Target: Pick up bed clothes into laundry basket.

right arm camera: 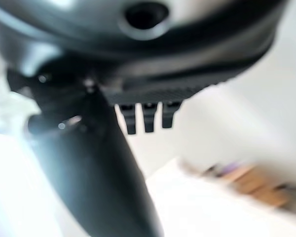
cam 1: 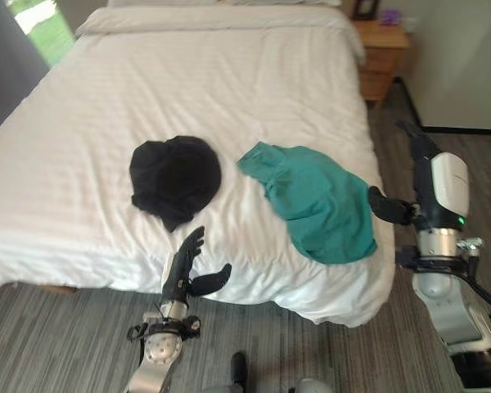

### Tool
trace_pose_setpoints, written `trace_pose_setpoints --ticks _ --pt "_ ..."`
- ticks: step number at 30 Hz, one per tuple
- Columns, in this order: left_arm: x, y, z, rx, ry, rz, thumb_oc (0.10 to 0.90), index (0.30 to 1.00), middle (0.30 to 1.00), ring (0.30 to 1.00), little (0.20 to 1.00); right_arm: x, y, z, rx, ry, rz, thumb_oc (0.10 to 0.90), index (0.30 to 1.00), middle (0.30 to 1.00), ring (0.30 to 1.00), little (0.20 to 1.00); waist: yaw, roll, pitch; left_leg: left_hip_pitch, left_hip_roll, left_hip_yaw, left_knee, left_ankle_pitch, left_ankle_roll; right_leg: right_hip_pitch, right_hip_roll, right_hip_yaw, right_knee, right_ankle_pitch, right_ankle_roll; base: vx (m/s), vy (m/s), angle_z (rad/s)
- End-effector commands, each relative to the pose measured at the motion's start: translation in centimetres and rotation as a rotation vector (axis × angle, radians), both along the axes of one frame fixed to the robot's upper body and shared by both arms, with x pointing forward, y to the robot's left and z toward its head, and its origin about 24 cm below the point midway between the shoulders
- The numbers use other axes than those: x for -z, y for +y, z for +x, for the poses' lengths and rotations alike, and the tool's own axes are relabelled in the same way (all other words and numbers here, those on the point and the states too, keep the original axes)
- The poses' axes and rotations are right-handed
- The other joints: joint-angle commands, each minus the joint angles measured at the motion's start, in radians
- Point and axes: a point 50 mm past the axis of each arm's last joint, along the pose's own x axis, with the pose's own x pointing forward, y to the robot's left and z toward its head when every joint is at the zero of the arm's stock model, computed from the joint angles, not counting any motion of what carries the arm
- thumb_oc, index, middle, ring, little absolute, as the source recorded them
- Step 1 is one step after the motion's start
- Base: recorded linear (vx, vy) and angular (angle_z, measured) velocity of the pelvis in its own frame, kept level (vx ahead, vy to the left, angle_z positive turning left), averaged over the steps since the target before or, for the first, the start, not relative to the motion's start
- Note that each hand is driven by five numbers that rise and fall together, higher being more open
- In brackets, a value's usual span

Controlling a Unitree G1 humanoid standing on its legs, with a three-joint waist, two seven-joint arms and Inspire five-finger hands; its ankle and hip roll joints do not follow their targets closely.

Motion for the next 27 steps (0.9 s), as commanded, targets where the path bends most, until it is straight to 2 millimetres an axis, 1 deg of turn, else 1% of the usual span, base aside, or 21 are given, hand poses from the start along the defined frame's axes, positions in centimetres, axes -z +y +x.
trace_pose_setpoints --ticks 1,2,4,5,7,9,10,11,12,14,16,18,19,20,21,22,23,24,25,26,27 --pt "-1.9 4.0 -1.1 -0.059 -0.094 0.094 0.8 0.9 0.9 0.9 0.9 -4.9 1.4 3.1 -0.025 -0.134 -0.069 0.8 0.9 0.9 0.9 0.9 0.075 -0.127 -0.026 0.061 0.011 0.15 -0.008 -0.138 -0.21 0.11 -0.063 -0.032 -0.311 0.258 0.044 0.02 -0.108 1.39" --pt "-1.9 4.1 -1.1 -0.062 -0.094 0.094 0.8 0.9 0.9 0.9 0.9 -4.9 1.5 3.1 -0.027 -0.135 -0.069 0.8 0.9 0.9 0.9 0.9 0.072 -0.128 -0.026 0.061 0.011 0.15 -0.008 -0.139 -0.209 0.113 -0.063 -0.032 -0.316 0.26 0.044 0.08 -0.079 1.2" --pt "-0.7 4.7 -2.2 -0.11 -0.037 0.058 0.8 0.9 0.9 0.9 0.9 -2.1 1.7 4.2 -0.01 0.004 -0.044 0.8 0.9 0.9 0.9 0.9 0.093 -0.127 -0.044 0.068 0.018 0.16 -0.008 -0.14 -0.21 0.151 -0.075 -0.055 -0.365 0.283 0.037 0.12 -0.11 0.52" --pt "-0.6 4.7 -2.2 -0.111 -0.036 0.058 0.8 0.9 0.9 0.9 0.9 -2.1 1.7 4.3 -0.011 0.004 -0.044 0.8 0.9 0.9 0.9 0.9 0.091 -0.127 -0.045 0.069 0.018 0.16 -0.008 -0.14 -0.21 0.155 -0.075 -0.056 -0.37 0.285 0.037 0.13 -0.102 0.27" --pt "0.5 5.3 -3.2 -0.127 0.024 0.068 0.8 0.9 0.9 0.9 0.9 -0.1 1.4 4.7 0.016 0.1 -0.073 0.8 0.9 0.9 0.9 0.9 0.108 -0.126 -0.056 0.075 0.02 0.153 -0.008 -0.144 -0.213 0.193 -0.08 -0.07 -0.4 0.29 0.034 0.12 -0.078 0.32" --pt "1.9 5.7 -3.9 -0.141 0.102 0.079 0.8 0.9 0.9 0.9 0.9 2.7 0.1 5.3 0.103 0.217 -0.109 0.8 0.9 0.9 0.9 0.9 0.117 -0.123 -0.059 0.077 0.023 0.138 -0.008 -0.141 -0.22 0.224 -0.081 -0.093 -0.424 0.29 0.032 0.11 -0.095 0.15" --pt "2.9 6.0 -4.3 -0.154 0.16 0.084 0.8 0.9 0.9 0.9 0.9 4.5 -1.2 5.7 0.195 0.294 -0.147 0.8 0.9 0.9 0.9 0.9 0.128 -0.117 -0.06 0.075 0.026 0.131 -0.008 -0.138 -0.226 0.237 -0.082 -0.111 -0.438 0.29 0.031 0.06 -0.07 0.18" --pt "2.9 6.0 -4.3 -0.156 0.159 0.083 0.8 0.9 0.9 0.9 0.9 4.5 -1.1 5.8 0.193 0.292 -0.147 0.8 0.9 0.9 0.9 0.9 0.125 -0.117 -0.058 0.075 0.026 0.129 -0.008 -0.138 -0.227 0.24 -0.082 -0.113 -0.44 0.291 0.03 0.08 -0.064 0.28" --pt "4.0 6.7 -4.9 -0.187 0.223 0.083 0.8 0.9 0.9 0.9 0.9 5.2 -2.2 6.2 0.271 0.333 -0.162 0.8 0.9 0.9 0.9 0.9 0.13 -0.109 -0.058 0.07 0.028 0.123 -0.008 -0.133 -0.232 0.247 -0.079 -0.126 -0.45 0.29 0.028 0.05 -0.025 0.33" --pt "4.3 6.9 -5.2 -0.204 0.241 0.08 0.8 0.9 0.9 0.9 0.9 5.4 -2.3 6.3 0.289 0.343 -0.15 0.8 0.9 0.9 0.9 0.9 0.125 -0.105 -0.056 0.067 0.03 0.12 -0.008 -0.131 -0.234 0.249 -0.079 -0.133 -0.455 0.29 0.027 0.03 -0.018 0.25" --pt "5.5 7.3 -5.8 -0.231 0.302 0.087 0.8 0.9 0.9 0.9 0.9 6.6 -2.3 6.3 0.311 0.389 -0.108 0.8 0.9 0.9 0.9 0.9 0.12 -0.096 -0.052 0.059 0.031 0.119 -0.008 -0.127 -0.237 0.247 -0.077 -0.135 -0.46 0.289 0.025 0.01 -0.007 0.06" --pt "8.0 7.5 -7.2 -0.243 0.445 0.109 0.8 0.9 0.9 0.9 0.9 8.6 -1.7 6.0 0.299 0.482 -0.05 0.8 0.9 0.9 0.9 0.9 0.11 -0.087 -0.049 0.048 0.034 0.122 -0.008 -0.123 -0.242 0.243 -0.076 -0.141 -0.466 0.289 0.024 0.0 0.0 0.0" --pt "9.6 7.5 -8.2 -0.244 0.546 0.114 0.8 0.9 0.9 0.9 0.9 9.9 -1.7 5.8 0.298 0.546 -0.027 0.602 0.604 0.604 0.604 0.604 0.105 -0.083 -0.048 0.043 0.036 0.123 -0.008 -0.12 -0.244 0.239 -0.075 -0.14 -0.466 0.288 0.022 0.0 0.0 0.0" --pt "11.1 7.5 -8.9 -0.239 0.638 0.131 0.8 0.9 0.9 0.9 0.9 11.2 -1.7 5.7 0.301 0.619 0.006 0.59 0.585 0.585 0.585 0.585 0.099 -0.078 -0.046 0.04 0.038 0.124 -0.008 -0.119 -0.246 0.235 -0.073 -0.14 -0.465 0.286 0.02 -0.01 0.0 -0.03" --pt "12.4 7.7 -10.0 -0.249 0.733 0.136 0.8 0.9 0.9 0.9 0.9 11.8 -1.5 5.6 0.288 0.671 0.026 0.574 0.561 0.561 0.561 0.561 0.095 -0.077 -0.046 0.039 0.04 0.125 -0.008 -0.118 -0.248 0.235 -0.071 -0.141 -0.466 0.285 0.019 0.01 -0.004 -0.08" --pt "13.6 8.0 -11.5 -0.26 0.841 0.138 0.8 0.9 0.9 0.9 0.9 12.3 -1.4 5.6 0.279 0.724 0.025 0.4 0.3 0.3 0.3 0.3 0.092 -0.076 -0.052 0.04 0.043 0.125 -0.008 -0.118 -0.25 0.236 -0.07 -0.141 -0.468 0.282 0.018 0.03 -0.015 -0.07" --pt "14.2 8.4 -12.5 -0.27 0.907 0.148 0.8 0.9 0.9 0.9 0.9 12.2 -1.6 5.9 0.281 0.746 0.019 0.4 0.3 0.3 0.3 0.3 0.09 -0.076 -0.056 0.042 0.045 0.126 -0.008 -0.119 -0.253 0.239 -0.068 -0.141 -0.47 0.28 0.017 0.04 -0.019 -0.04" --pt "14.7 8.8 -13.6 -0.292 0.973 0.145 0.8 0.9 0.9 0.9 0.9 11.5 -2.1 6.4 0.289 0.746 0.027 0.4 0.3 0.3 0.3 0.3 0.088 -0.077 -0.058 0.045 0.048 0.127 -0.008 -0.118 -0.255 0.244 -0.067 -0.142 -0.472 0.277 0.015 0.05 -0.021 -0.01" --pt "15.1 9.2 -14.8 -0.318 1.03 0.141 0.8 0.9 0.9 0.9 0.9 10.2 -2.6 7.1 0.301 0.726 0.045 0.4 0.3 0.3 0.3 0.3 0.086 -0.079 -0.061 0.049 0.05 0.13 -0.008 -0.118 -0.257 0.249 -0.065 -0.141 -0.474 0.277 0.014 0.04 -0.022 -0.03" --pt "15.3 9.7 -15.8 -0.35 1.078 0.134 0.8 0.9 0.9 0.9 0.9 8.5 -3.4 7.8 0.312 0.683 0.065 0.4 0.3 0.3 0.3 0.3 0.082 -0.082 -0.065 0.053 0.052 0.134 -0.008 -0.118 -0.26 0.253 -0.063 -0.139 -0.475 0.276 0.014 0.04 -0.014 -0.05" --pt "15.4 10.1 -16.5 -0.376 1.106 0.129 0.8 0.9 0.9 0.9 0.9 7.1 -3.9 8.2 0.317 0.642 0.09 0.4 0.3 0.3 0.3 0.3 0.077 -0.084 -0.068 0.056 0.054 0.138 -0.008 -0.117 -0.262 0.256 -0.062 -0.136 -0.477 0.276 0.014 0.04 -0.005 -0.03"
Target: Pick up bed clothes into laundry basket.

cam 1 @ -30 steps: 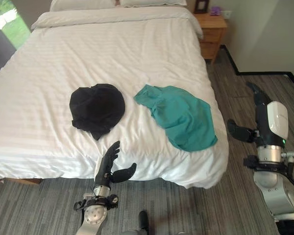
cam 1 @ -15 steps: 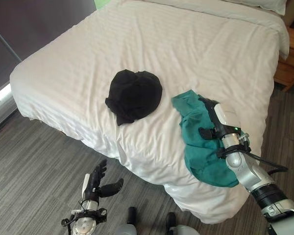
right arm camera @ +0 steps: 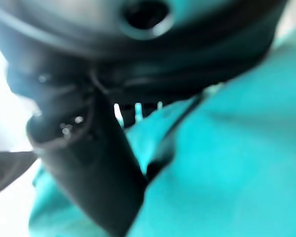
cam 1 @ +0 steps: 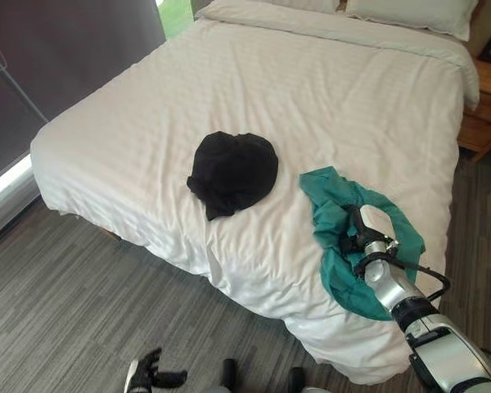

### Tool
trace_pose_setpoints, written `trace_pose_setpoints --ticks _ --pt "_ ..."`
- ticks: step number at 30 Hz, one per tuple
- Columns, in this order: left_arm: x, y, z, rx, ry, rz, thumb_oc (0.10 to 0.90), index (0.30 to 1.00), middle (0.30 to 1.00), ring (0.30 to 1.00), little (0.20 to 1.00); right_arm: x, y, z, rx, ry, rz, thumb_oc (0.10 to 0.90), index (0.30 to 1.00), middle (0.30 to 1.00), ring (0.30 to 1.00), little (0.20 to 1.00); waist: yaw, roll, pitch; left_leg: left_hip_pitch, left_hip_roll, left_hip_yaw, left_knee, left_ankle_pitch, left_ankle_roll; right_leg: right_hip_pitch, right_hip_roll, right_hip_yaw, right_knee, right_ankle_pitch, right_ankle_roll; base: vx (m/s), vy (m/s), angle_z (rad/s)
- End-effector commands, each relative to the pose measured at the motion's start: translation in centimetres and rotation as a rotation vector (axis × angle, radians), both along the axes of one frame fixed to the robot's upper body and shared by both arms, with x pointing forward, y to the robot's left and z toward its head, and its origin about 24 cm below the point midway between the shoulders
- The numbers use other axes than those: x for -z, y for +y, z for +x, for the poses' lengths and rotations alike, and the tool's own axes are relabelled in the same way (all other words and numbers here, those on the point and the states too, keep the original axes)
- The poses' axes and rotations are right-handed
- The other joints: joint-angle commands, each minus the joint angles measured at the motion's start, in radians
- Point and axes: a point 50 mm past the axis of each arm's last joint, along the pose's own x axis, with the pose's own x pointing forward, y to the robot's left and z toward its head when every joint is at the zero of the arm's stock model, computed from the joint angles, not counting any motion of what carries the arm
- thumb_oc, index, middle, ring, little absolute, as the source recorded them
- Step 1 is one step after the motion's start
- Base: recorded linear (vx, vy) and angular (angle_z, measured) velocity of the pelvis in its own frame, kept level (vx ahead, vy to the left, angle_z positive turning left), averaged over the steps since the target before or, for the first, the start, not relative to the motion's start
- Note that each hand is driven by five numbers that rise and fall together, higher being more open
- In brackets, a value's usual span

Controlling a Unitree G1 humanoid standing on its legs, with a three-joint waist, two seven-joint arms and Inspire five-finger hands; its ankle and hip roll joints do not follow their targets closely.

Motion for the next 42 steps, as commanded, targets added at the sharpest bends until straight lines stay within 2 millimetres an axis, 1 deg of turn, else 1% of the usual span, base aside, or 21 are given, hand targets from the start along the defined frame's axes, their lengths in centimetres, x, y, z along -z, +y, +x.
trace_pose_setpoints --ticks 1,2,3,4,5,6,8,10,14,15,16,20,24,26,27,28,29,32,36,37,42 --pt "-0.8 3.6 -1.0 -0.055 0.044 0.093 0.8 0.9 0.9 0.9 0.9 -4.9 -0.9 2.2 -0.001 -0.103 0.039 0.4 0.3 0.3 0.3 0.3 0.013 -0.089 -0.008 0.034 -0.009 0.006 -0.001 -0.082 -0.047 0.126 -0.079 0.02 -0.143 0.018 0.074 0.0 0.0 0.0" --pt "-0.8 3.6 -0.9 -0.055 0.043 0.093 0.8 0.9 0.9 0.9 0.9 -5.0 -0.9 2.2 -0.001 -0.104 0.039 0.4 0.3 0.3 0.3 0.3 0.013 -0.088 -0.006 0.036 -0.009 0.006 -0.001 -0.082 -0.047 0.127 -0.079 0.02 -0.142 0.017 0.074 0.03 0.012 -0.03" --pt "-1.2 5.2 -2.1 -0.116 0.085 0.139 0.8 0.9 0.9 0.9 0.9 -9.7 -1.6 2.9 -0.012 -0.267 0.052 0.4 0.3 0.3 0.3 0.3 -0.003 -0.091 -0.014 0.042 -0.005 0.017 -0.001 -0.085 -0.051 0.129 -0.079 0.028 -0.145 0.02 0.077 0.03 0.015 -0.07" --pt "-1.5 6.1 -2.6 -0.142 0.096 0.163 0.8 0.9 0.9 0.9 0.9 -12.4 -1.8 3.0 -0.033 -0.358 0.039 0.4 0.3 0.3 0.3 0.3 -0.009 -0.091 -0.019 0.045 -0.005 0.022 -0.001 -0.087 -0.051 0.13 -0.079 0.034 -0.147 0.021 0.078 0.03 0.015 -0.14" --pt "-1.5 6.1 -2.5 -0.142 0.096 0.163 0.8 0.9 0.9 0.9 0.9 -12.4 -1.9 3.0 -0.032 -0.358 0.039 0.4 0.3 0.3 0.3 0.3 -0.008 -0.091 -0.018 0.046 -0.005 0.022 -0.001 -0.087 -0.051 0.131 -0.079 0.034 -0.147 0.021 0.078 0.03 0.019 -0.25" --pt "-2.6 8.5 -2.7 -0.192 0.085 0.235 0.8 0.9 0.9 0.9 0.9 -17.5 -2.2 1.9 -0.087 -0.563 0.017 0.4 0.3 0.3 0.3 0.3 -0.027 -0.086 -0.025 0.051 -0.002 0.03 -0.001 -0.09 -0.053 0.13 -0.081 0.042 -0.147 0.024 0.082 0.02 0.019 -0.26" --pt "-4.2 11.1 -2.2 -0.231 0.041 0.316 0.8 0.9 0.9 0.9 0.9 -20.9 -3.7 -0.4 -0.094 -0.724 -0.012 0.4 0.3 0.3 0.3 0.3 -0.039 -0.08 -0.03 0.054 -0.002 0.034 -0.001 -0.094 -0.053 0.131 -0.083 0.044 -0.147 0.023 0.085 0.02 0.018 -0.2" --pt "-6.8 14.4 -0.7 -0.26 -0.042 0.424 0.8 0.9 0.9 0.9 0.9 -23.2 -6.3 -3.4 -0.045 -0.855 -0.055 0.4 0.3 0.3 0.3 0.3 -0.047 -0.075 -0.038 0.059 -0.002 0.033 -0.001 -0.098 -0.054 0.134 -0.085 0.044 -0.146 0.023 0.09 0.03 0.007 -0.04" --pt "-14.1 20.3 3.1 -0.303 -0.29 0.678 0.8 0.9 0.9 0.9 0.9 -24.0 -12.0 -9.4 0.127 -0.983 -0.103 0.4 0.3 0.3 0.3 0.3 -0.076 -0.061 -0.052 0.064 -0.003 0.031 -0.001 -0.104 -0.054 0.135 -0.088 0.043 -0.145 0.023 0.099 0.03 -0.007 0.1" --pt "-14.1 20.3 3.1 -0.303 -0.29 0.678 0.8 0.9 0.9 0.9 0.9 -24.0 -12.0 -9.4 0.127 -0.983 -0.103 0.4 0.3 0.3 0.3 0.3 -0.076 -0.061 -0.052 0.064 -0.003 0.031 -0.001 -0.104 -0.054 0.135 -0.088 0.043 -0.145 0.023 0.099 0.02 -0.011 -0.1" --pt "-18.0 22.0 4.8 -0.309 -0.426 0.798 0.8 0.9 0.9 0.9 0.9 -23.4 -14.2 -11.8 0.235 -1.016 -0.114 0.4 0.3 0.3 0.3 0.3 -0.101 -0.05 -0.056 0.065 -0.003 0.033 -0.001 -0.107 -0.052 0.133 -0.089 0.047 -0.146 0.023 0.102 0.01 -0.017 -0.04" --pt "-27.3 21.3 10.3 -0.184 -0.809 1.058 0.8 0.9 0.9 0.9 0.9 -15.5 -21.0 -18.4 0.668 -0.885 -0.032 0.4 0.3 0.3 0.3 0.3 -0.103 -0.059 -0.062 0.066 -0.005 0.034 -0.001 -0.111 -0.046 0.13 -0.091 0.05 -0.144 0.028 0.105 0.01 -0.019 -0.02" --pt "-33.3 18.7 13.4 -0.141 -1.104 1.169 0.8 0.9 0.9 0.9 0.9 -5.8 -22.4 -22.2 0.928 -0.572 0.051 0.4 0.3 0.3 0.3 0.3 -0.131 -0.055 -0.071 0.064 -0.007 0.042 -0.001 -0.129 -0.038 0.123 -0.091 0.071 -0.147 0.026 0.107 0.02 -0.016 -0.11" --pt "-36.2 17.0 15.5 -0.111 -1.245 1.177 0.8 0.9 0.9 0.9 0.9 -0.2 -21.7 -23.8 1.024 -0.38 0.137 0.4 0.3 0.3 0.3 0.3 -0.152 -0.054 -0.063 0.063 -0.009 0.055 -0.001 -0.125 -0.034 0.115 -0.09 0.082 -0.145 0.037 0.107 -0.01 0.007 -0.24" --pt "-36.7 16.4 16.2 -0.099 -1.285 1.164 0.8 0.9 0.9 0.9 0.9 1.4 -21.3 -24.3 1.048 -0.322 0.169 0.4 0.3 0.3 0.3 0.3 -0.157 -0.054 -0.065 0.064 -0.009 0.056 -0.001 -0.133 -0.033 0.115 -0.09 0.087 -0.147 0.032 0.109 0.0 0.004 -0.22" --pt "-36.8 16.3 16.3 -0.098 -1.286 1.164 0.8 0.9 0.9 0.9 0.9 1.5 -21.3 -24.3 1.05 -0.322 0.172 0.4 0.3 0.3 0.3 0.3 -0.155 -0.055 -0.064 0.064 -0.009 0.056 -0.001 -0.134 -0.033 0.114 -0.09 0.087 -0.147 0.032 0.109 0.02 0.004 -0.32" --pt "-37.7 15.1 17.2 -0.064 -1.343 1.15 0.8 0.9 0.9 0.9 0.9 4.8 -19.9 -25.3 1.061 -0.171 0.203 0.4 0.3 0.3 0.3 0.3 -0.166 -0.053 -0.059 0.061 -0.009 0.063 -0.001 -0.134 -0.031 0.109 -0.09 0.093 -0.148 0.035 0.11 0.0 0.007 -0.32" --pt "-38.5 13.0 19.8 0.026 -1.369 1.119 0.8 0.9 0.9 0.9 0.9 11.5 -15.9 -27.7 1.091 0.138 0.372 0.4 0.3 0.3 0.3 0.3 -0.204 -0.049 -0.049 0.057 -0.005 0.089 -0.001 -0.135 -0.031 0.089 -0.09 0.112 -0.148 0.047 0.116 0.0 0.009 -0.23" --pt "-39.4 11.8 22.3 0.081 -1.353 1.116 0.8 0.9 0.9 0.9 0.9 12.8 -15.0 -28.7 1.104 0.196 0.419 0.4 0.3 0.3 0.3 0.3 -0.223 -0.049 -0.042 0.051 -0.003 0.11 -0.001 -0.136 -0.033 0.069 -0.087 0.127 -0.148 0.057 0.12 0.0 0.012 -0.32" --pt "-39.2 12.3 23.2 0.096 -1.276 1.136 0.8 0.9 0.9 0.9 0.9 12.8 -15.0 -29.0 1.095 0.21 0.416 0.4 0.3 0.3 0.3 0.3 -0.249 -0.043 -0.043 0.052 -0.001 0.121 -0.001 -0.137 -0.035 0.06 -0.085 0.132 -0.148 0.06 0.122 0.03 0.018 -0.3" --pt "-38.5 12.7 25.2 0.155 -1.115 1.175 0.8 0.9 0.9 0.9 0.9 13.3 -14.6 -29.3 1.089 0.233 0.418 0.4 0.3 0.3 0.3 0.3 -0.271 -0.042 -0.033 0.032 0.001 0.134 -0.001 -0.131 -0.036 0.028 -0.078 0.146 -0.148 0.069 0.127 0.0 0.002 -0.12"
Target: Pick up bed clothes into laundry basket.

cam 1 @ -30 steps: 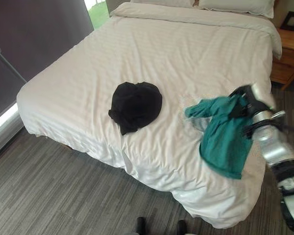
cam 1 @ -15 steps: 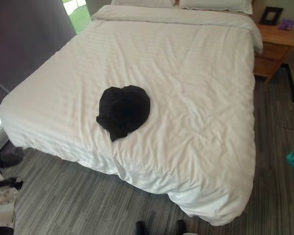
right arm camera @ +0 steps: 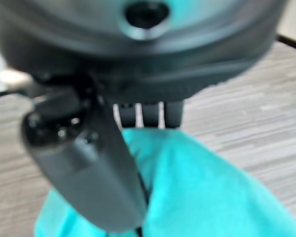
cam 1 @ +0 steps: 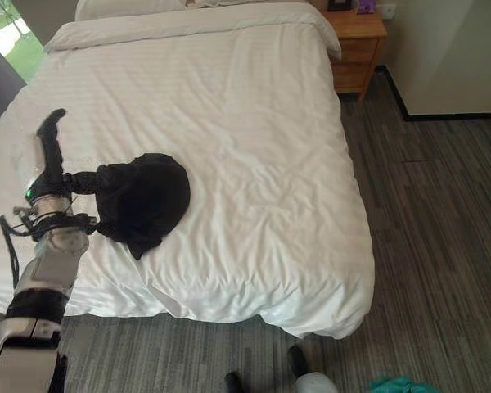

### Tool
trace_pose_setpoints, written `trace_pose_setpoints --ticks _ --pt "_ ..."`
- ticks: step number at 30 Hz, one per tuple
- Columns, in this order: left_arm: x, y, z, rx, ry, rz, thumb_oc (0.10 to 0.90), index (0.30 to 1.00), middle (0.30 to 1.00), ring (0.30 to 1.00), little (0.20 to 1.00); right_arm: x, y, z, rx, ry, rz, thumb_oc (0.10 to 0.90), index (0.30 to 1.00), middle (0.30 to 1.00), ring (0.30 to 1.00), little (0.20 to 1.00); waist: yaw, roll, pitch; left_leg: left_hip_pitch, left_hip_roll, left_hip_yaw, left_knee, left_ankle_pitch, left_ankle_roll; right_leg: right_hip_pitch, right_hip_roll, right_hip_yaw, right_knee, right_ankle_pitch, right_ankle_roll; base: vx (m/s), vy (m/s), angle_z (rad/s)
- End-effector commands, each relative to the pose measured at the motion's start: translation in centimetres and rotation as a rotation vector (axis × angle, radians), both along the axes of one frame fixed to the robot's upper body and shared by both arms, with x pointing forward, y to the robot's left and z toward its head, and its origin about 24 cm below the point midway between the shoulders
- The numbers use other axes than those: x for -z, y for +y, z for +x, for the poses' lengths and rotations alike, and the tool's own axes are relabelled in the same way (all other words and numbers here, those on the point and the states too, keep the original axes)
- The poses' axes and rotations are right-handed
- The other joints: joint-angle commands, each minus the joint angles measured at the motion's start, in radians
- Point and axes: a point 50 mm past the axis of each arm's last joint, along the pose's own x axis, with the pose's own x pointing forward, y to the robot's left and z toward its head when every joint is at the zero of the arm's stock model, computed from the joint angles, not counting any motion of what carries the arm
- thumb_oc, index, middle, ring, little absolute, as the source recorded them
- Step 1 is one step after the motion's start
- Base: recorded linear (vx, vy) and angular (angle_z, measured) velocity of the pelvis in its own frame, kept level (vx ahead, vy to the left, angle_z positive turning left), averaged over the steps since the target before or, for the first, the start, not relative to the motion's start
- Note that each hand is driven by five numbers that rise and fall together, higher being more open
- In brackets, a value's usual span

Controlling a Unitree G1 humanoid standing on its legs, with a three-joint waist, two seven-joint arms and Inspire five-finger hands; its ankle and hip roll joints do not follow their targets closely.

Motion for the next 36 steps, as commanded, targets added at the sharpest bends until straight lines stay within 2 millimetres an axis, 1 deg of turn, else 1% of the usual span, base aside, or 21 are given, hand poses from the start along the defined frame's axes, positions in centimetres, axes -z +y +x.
trace_pose_setpoints --ticks 1,2,3,4,5,8,9,12,13,15,16,18,19,20,21,23,24,25,27,35,36 --pt "-5.6 4.2 -0.5 -0.175 -0.066 0.127 0.8 0.9 0.9 0.9 0.9 -2.7 -3.1 1.4 -0.048 -0.049 -0.151 0.4 0.3 0.3 0.3 0.3 0.003 -0.083 -0.047 0.022 0.015 -0.012 0.001 -0.089 -0.039 0.035 -0.07 -0.02 0.005 -0.035 0.104 -0.01 -0.006 -0.15" --pt "-5.8 4.1 -0.4 -0.173 -0.067 0.129 0.8 0.9 0.9 0.9 0.9 -2.7 -3.0 1.4 -0.046 -0.05 -0.149 0.4 0.3 0.3 0.3 0.3 0.005 -0.084 -0.048 0.02 0.016 -0.012 0.001 -0.089 -0.039 0.032 -0.07 -0.02 0.005 -0.035 0.104 -0.04 -0.006 -0.08" --pt "-4.5 4.7 0.0 -0.218 0.028 0.118 0.8 0.9 0.9 0.9 0.9 -2.5 -2.8 1.4 -0.054 -0.045 -0.145 0.4 0.3 0.3 0.3 0.3 -0.008 -0.083 -0.043 0.003 0.017 -0.006 0.001 -0.086 -0.039 0.007 -0.065 -0.013 0.005 -0.028 0.105 -0.03 -0.002 -0.04" --pt "-4.7 4.6 0.2 -0.214 0.025 0.121 0.8 0.9 0.9 0.9 0.9 -2.5 -2.8 1.4 -0.05 -0.047 -0.142 0.4 0.3 0.3 0.3 0.3 -0.004 -0.085 -0.045 -0.002 0.017 -0.006 0.001 -0.085 -0.039 0.002 -0.065 -0.012 0.005 -0.027 0.105 -0.1 -0.019 -0.12" --pt "-1.2 5.4 0.3 -0.282 0.201 0.038 0.8 0.9 0.9 0.9 0.9 -2.0 -2.2 1.8 -0.054 -0.051 -0.123 0.4 0.3 0.3 0.3 0.3 -0.018 -0.087 -0.036 -0.035 0.019 0.002 0.001 -0.078 -0.039 -0.038 -0.055 -0.002 0.005 -0.02 0.104 -0.08 -0.029 -0.18" --pt "2.2 5.6 -0.2 -0.309 0.349 -0.037 0.8 0.9 0.9 0.9 0.9 -1.7 -1.8 2.1 -0.066 -0.051 -0.1 0.4 0.3 0.3 0.3 0.3 -0.029 -0.09 -0.026 -0.063 0.023 0.004 0.001 -0.069 -0.041 -0.072 -0.046 0.003 0.005 -0.014 0.101 -0.07 -0.019 -0.18" --pt "2.2 5.6 -0.2 -0.308 0.349 -0.038 0.8 0.9 0.9 0.9 0.9 -1.7 -1.8 2.1 -0.066 -0.052 -0.1 0.4 0.3 0.3 0.3 0.3 -0.029 -0.09 -0.027 -0.065 0.023 0.004 0.001 -0.069 -0.041 -0.073 -0.046 0.003 0.005 -0.014 0.101 -0.02 -0.017 -0.11" --pt "5.5 4.9 -0.7 -0.293 0.457 -0.118 0.8 0.9 0.9 0.9 0.9 -1.9 -1.8 2.9 -0.091 -0.065 -0.101 0.4 0.3 0.3 0.3 0.3 -0.04 -0.089 -0.012 -0.084 0.028 0.004 0.001 -0.058 -0.046 -0.095 -0.039 0.004 0.005 -0.012 0.096 -0.03 -0.02 -0.03" --pt "7.0 4.4 -1.0 -0.261 0.513 -0.145 0.682 0.724 0.724 0.724 0.724 -2.3 -2.1 3.2 -0.101 -0.07 -0.11 0.4 0.3 0.3 0.3 0.3 -0.045 -0.087 -0.003 -0.094 0.029 0.004 0.001 -0.054 -0.048 -0.106 -0.036 0.006 0.005 -0.013 0.093 -0.05 -0.022 0.0" --pt "8.0 3.8 -1.0 -0.233 0.528 -0.179 0.4 0.3 0.3 0.3 0.3 -2.4 -2.2 3.6 -0.111 -0.081 -0.116 0.4 0.3 0.3 0.3 0.3 -0.049 -0.082 0.001 -0.105 0.032 0.004 0.001 -0.051 -0.049 -0.114 -0.031 0.005 0.005 -0.014 0.09 -0.04 -0.031 0.01" --pt "8.0 3.5 -0.8 -0.218 0.516 -0.187 0.4 0.3 0.3 0.3 0.3 -2.5 -2.1 3.8 -0.12 -0.09 -0.119 0.4 0.3 0.3 0.3 0.3 -0.05 -0.08 0.002 -0.107 0.034 0.004 0.001 -0.05 -0.05 -0.116 -0.029 0.005 0.005 -0.016 0.09 -0.04 -0.04 0.02" --pt "7.3 2.8 0.0 -0.185 0.48 -0.179 0.4 0.3 0.3 0.3 0.3 -2.7 -2.0 4.5 -0.151 -0.114 -0.125 0.4 0.3 0.3 0.3 0.3 -0.055 -0.074 0.002 -0.106 0.037 0.007 0.001 -0.049 -0.05 -0.112 -0.025 0.004 0.005 -0.022 0.088 -0.01 -0.021 0.01" --pt "7.3 2.8 0.0 -0.185 0.48 -0.179 0.4 0.3 0.3 0.3 0.3 -2.7 -2.0 4.5 -0.15 -0.114 -0.125 0.4 0.3 0.3 0.3 0.3 -0.055 -0.075 0.002 -0.105 0.037 0.007 0.001 -0.049 -0.05 -0.111 -0.025 0.004 0.005 -0.022 0.088 -0.02 -0.04 0.0" --pt "6.2 2.1 0.9 -0.154 0.434 -0.163 0.4 0.3 0.3 0.3 0.3 -2.8 -1.7 4.9 -0.172 -0.136 -0.129 0.4 0.3 0.3 0.3 0.3 -0.058 -0.072 0.002 -0.1 0.039 0.008 0.001 -0.049 -0.051 -0.104 -0.023 0.001 0.005 -0.026 0.087 -0.02 -0.042 0.03" --pt "5.5 1.6 1.5 -0.131 0.408 -0.151 0.4 0.3 0.3 0.3 0.3 -2.8 -1.4 5.1 -0.192 -0.145 -0.128 0.4 0.3 0.3 0.3 0.3 -0.059 -0.071 0.004 -0.093 0.041 0.008 0.001 -0.049 -0.051 -0.095 -0.022 -0.001 0.005 -0.029 0.086 -0.03 -0.075 0.03" --pt "2.6 0.0 3.2 -0.066 0.29 -0.108 0.4 0.3 0.3 0.3 0.3 -2.8 -0.9 5.6 -0.227 -0.18 -0.128 0.4 0.3 0.3 0.3 0.3 -0.06 -0.066 0.004 -0.072 0.044 0.009 0.001 -0.05 -0.052 -0.069 -0.02 -0.006 0.005 -0.037 0.083 0.0 -0.097 0.03" --pt "0.0 -3.2 5.0 0.033 0.161 -0.069 0.4 0.3 0.3 0.3 0.3 -2.6 1.7 8.2 -0.332 -0.243 -0.135 0.4 0.3 0.3 0.3 0.3 -0.038 -0.062 0.005 -0.036 0.046 -0.003 0.001 -0.059 -0.05 -0.022 -0.019 -0.017 0.005 -0.058 0.079 0.04 -0.115 0.08" --pt "-1.9 -4.5 5.5 0.083 0.069 -0.068 0.4 0.3 0.3 0.3 0.3 -2.4 2.6 8.9 -0.363 -0.255 -0.12 0.4 0.3 0.3 0.3 0.3 -0.032 -0.061 -0.002 -0.018 0.047 -0.006 0.001 -0.063 -0.049 0.0 -0.017 -0.019 0.005 -0.067 0.079 0.04 -0.116 0.11" --pt "-4.8 -5.5 5.7 0.139 -0.064 -0.072 0.4 0.3 0.3 0.3 0.3 -2.4 3.4 10.0 -0.39 -0.272 -0.105 0.4 0.3 0.3 0.3 0.3 -0.022 -0.055 -0.012 0.007 0.049 -0.009 0.001 -0.055 -0.046 0.02 -0.012 -0.019 0.005 -0.073 0.076 0.02 -0.031 0.07" --pt "-4.8 -5.5 5.6 0.137 -0.064 -0.073 0.4 0.3 0.3 0.3 0.3 -2.4 3.4 10.1 -0.391 -0.272 -0.105 0.4 0.3 0.3 0.3 0.3 -0.023 -0.057 -0.007 0.013 0.049 -0.007 0.001 -0.057 -0.046 0.026 -0.012 -0.017 0.005 -0.074 0.076 -0.02 0.001 -0.04" --pt "-12.5 -8.4 -2.2 0.34 -0.645 0.117 0.4 0.3 0.3 0.3 0.3 -9.2 5.3 18.7 -0.652 -0.51 -0.271 0.4 0.3 0.3 0.3 0.3 0.13 -0.127 0.006 0.017 -0.115 -0.435 0.412 -0.169 -0.043 0.051 0.012 0.162 0.005 -0.026 0.063 -0.21 0.045 -0.05"
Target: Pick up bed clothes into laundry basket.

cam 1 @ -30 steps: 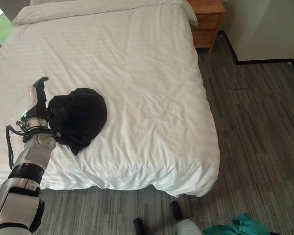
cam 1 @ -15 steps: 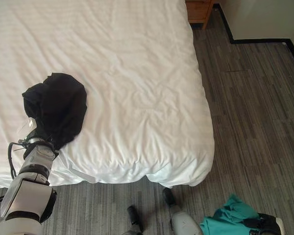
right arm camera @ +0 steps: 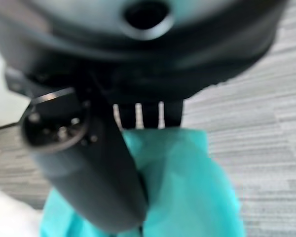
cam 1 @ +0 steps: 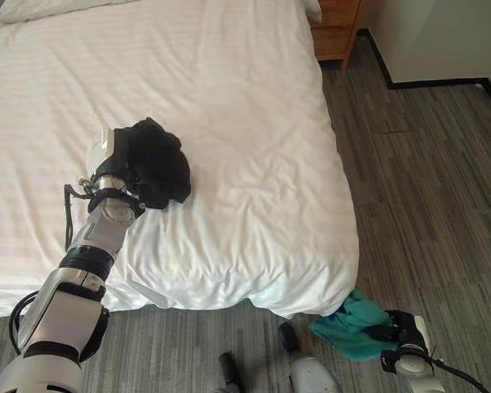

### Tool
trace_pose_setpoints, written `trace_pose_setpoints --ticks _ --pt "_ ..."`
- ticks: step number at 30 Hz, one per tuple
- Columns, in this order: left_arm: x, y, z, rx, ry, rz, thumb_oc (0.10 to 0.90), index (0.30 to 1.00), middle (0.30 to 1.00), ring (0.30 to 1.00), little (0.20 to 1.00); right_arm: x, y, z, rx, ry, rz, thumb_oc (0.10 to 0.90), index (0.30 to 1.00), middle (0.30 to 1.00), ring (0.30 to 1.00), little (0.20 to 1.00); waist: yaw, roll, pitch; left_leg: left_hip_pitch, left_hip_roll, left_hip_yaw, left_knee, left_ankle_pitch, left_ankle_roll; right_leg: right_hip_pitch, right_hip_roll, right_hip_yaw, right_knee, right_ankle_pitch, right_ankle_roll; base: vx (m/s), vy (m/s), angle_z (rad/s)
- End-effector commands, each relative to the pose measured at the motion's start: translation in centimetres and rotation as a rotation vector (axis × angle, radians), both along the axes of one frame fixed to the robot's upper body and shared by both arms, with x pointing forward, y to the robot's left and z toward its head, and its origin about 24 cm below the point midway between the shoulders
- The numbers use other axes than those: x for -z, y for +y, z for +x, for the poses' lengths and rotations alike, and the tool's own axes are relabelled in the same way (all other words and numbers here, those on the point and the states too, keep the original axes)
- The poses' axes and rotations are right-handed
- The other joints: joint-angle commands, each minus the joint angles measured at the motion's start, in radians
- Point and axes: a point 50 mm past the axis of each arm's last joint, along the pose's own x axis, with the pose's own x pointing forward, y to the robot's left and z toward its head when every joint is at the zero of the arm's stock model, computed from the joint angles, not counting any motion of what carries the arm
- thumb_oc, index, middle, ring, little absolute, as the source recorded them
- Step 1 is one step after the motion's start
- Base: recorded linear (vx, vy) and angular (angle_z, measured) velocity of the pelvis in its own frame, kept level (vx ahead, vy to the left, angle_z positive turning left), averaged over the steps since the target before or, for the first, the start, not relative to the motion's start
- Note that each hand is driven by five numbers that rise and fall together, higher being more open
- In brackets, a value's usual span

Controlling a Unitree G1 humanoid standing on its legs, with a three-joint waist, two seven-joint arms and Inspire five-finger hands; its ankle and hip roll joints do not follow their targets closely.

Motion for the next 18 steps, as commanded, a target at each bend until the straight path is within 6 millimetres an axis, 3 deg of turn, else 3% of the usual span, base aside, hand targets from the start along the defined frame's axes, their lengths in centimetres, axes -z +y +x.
trace_pose_setpoints --ticks 1,2,3,5,7,8,9,10,11,12,14,15,18 --pt "-12.9 -2.9 -7.9 0.17 -0.849 0.128 0.4 0.3 0.3 0.3 0.3 -8.3 -1.0 6.9 -0.204 -0.28 -0.276 0.4 0.3 0.3 0.3 0.3 0.166 -0.116 -0.089 0.037 -0.138 -0.537 0.387 -0.206 -0.032 0.059 0.003 0.164 0.004 -0.046 0.085 -0.2 0.041 -1.47" --pt "-12.7 -2.9 -8.1 0.164 -0.847 0.126 0.4 0.3 0.3 0.3 0.3 -8.4 -1.0 6.8 -0.208 -0.276 -0.282 0.4 0.3 0.3 0.3 0.3 0.166 -0.109 -0.089 0.047 -0.133 -0.535 0.378 -0.206 -0.032 0.063 0.007 0.167 0.004 -0.046 0.084 -0.13 0.079 -2.29" --pt "-12.0 -4.0 -9.3 0.231 -0.881 0.108 0.4 0.3 0.3 0.3 0.3 -9.4 -0.9 7.2 -0.223 -0.324 -0.305 0.4 0.3 0.3 0.3 0.3 0.162 -0.116 -0.1 0.103 -0.137 -0.592 0.291 -0.268 -0.008 0.034 0.024 0.199 0.005 -0.018 0.092 -0.12 0.104 -2.51" --pt "-9.9 -5.8 -9.9 0.309 -0.863 0.036 0.4 0.3 0.3 0.3 0.3 -9.3 -0.9 6.8 -0.201 -0.34 -0.307 0.4 0.3 0.3 0.3 0.3 0.139 -0.119 -0.119 0.162 -0.101 -0.547 0.174 -0.309 0.015 -0.003 0.033 0.187 0.009 -0.005 0.099 -0.17 0.154 -1.48" --pt "-7.9 -6.7 -10.3 0.337 -0.818 -0.011 0.4 0.3 0.3 0.3 0.3 -9.8 -0.2 6.6 -0.192 -0.4 -0.282 0.4 0.3 0.3 0.3 0.3 0.116 -0.134 -0.117 0.189 -0.1 -0.521 0.062 -0.275 0.031 -0.069 0.037 0.172 0.023 0.053 0.126 -0.22 0.122 -0.91" --pt "-6.9 -7.0 -10.3 0.338 -0.783 -0.029 0.4 0.3 0.3 0.3 0.3 -10.1 0.4 6.4 -0.203 -0.427 -0.282 0.4 0.3 0.3 0.3 0.3 0.108 -0.144 -0.11 0.211 -0.099 -0.492 0.004 -0.253 0.035 -0.109 0.036 0.149 0.038 0.106 0.161 -0.14 0.088 -0.66" --pt "-6.8 -7.0 -10.3 0.339 -0.781 -0.028 0.4 0.3 0.3 0.3 0.3 -10.0 0.4 6.4 -0.203 -0.425 -0.281 0.4 0.3 0.3 0.3 0.3 0.112 -0.139 -0.114 0.215 -0.095 -0.487 0.001 -0.26 0.039 -0.105 0.04 0.148 0.032 0.1 0.161 -0.14 0.055 -0.86" --pt "-6.1 -7.4 -10.1 0.347 -0.758 -0.039 0.4 0.3 0.3 0.3 0.3 -10.5 0.8 6.4 -0.22 -0.451 -0.294 0.4 0.3 0.3 0.3 0.3 0.103 -0.154 -0.095 0.212 -0.107 -0.462 0.001 -0.255 0.039 -0.147 0.038 0.123 0.065 0.155 0.198 -0.21 0.051 -0.66" --pt "-5.6 -7.8 -10.1 0.362 -0.739 -0.048 0.4 0.3 0.3 0.3 0.3 -11.3 1.2 6.6 -0.243 -0.49 -0.313 0.4 0.3 0.3 0.3 0.3 0.103 -0.151 -0.079 0.204 -0.098 -0.435 0.001 -0.244 0.036 -0.171 0.044 0.079 0.083 0.127 0.198 -0.47 0.077 -0.82" --pt "-5.0 -8.5 -10.0 0.383 -0.714 -0.072 0.4 0.3 0.3 0.3 0.3 -11.6 1.7 6.6 -0.266 -0.504 -0.337 0.4 0.3 0.3 0.3 0.3 0.119 -0.151 -0.061 0.183 -0.105 -0.402 0.001 -0.214 0.037 -0.192 0.011 -0.003 0.127 0.079 0.198 -0.48 0.132 -0.95" --pt "-3.7 -9.5 -10.1 0.425 -0.656 -0.109 0.4 0.3 0.3 0.3 0.3 -11.9 2.6 7.2 -0.302 -0.512 -0.379 0.4 0.3 0.3 0.3 0.3 0.159 -0.128 -0.046 0.162 -0.094 -0.333 0.001 -0.194 0.05 -0.151 -0.064 -0.167 0.211 -0.035 0.145 -0.43 0.118 -1.23" --pt "-3.2 -10.5 -10.2 0.453 -0.642 -0.155 0.4 0.3 0.3 0.3 0.3 -11.8 3.6 7.7 -0.332 -0.51 -0.403 0.4 0.3 0.3 0.3 0.3 0.186 -0.105 -0.042 0.148 -0.067 -0.277 0.006 -0.185 0.056 -0.106 -0.13 -0.232 0.321 -0.093 0.118 -0.43 0.054 -1.26" --pt "-3.0 -11.4 -10.2 0.48 -0.633 -0.156 0.4 0.3 0.3 0.3 0.3 -11.7 4.5 8.1 -0.364 -0.501 -0.416 0.4 0.3 0.3 0.3 0.3 0.212 -0.097 -0.052 0.128 -0.06 -0.232 0.008 -0.168 0.062 -0.057 -0.197 -0.227 0.377 -0.107 0.107 -0.25 0.007 -1.06"
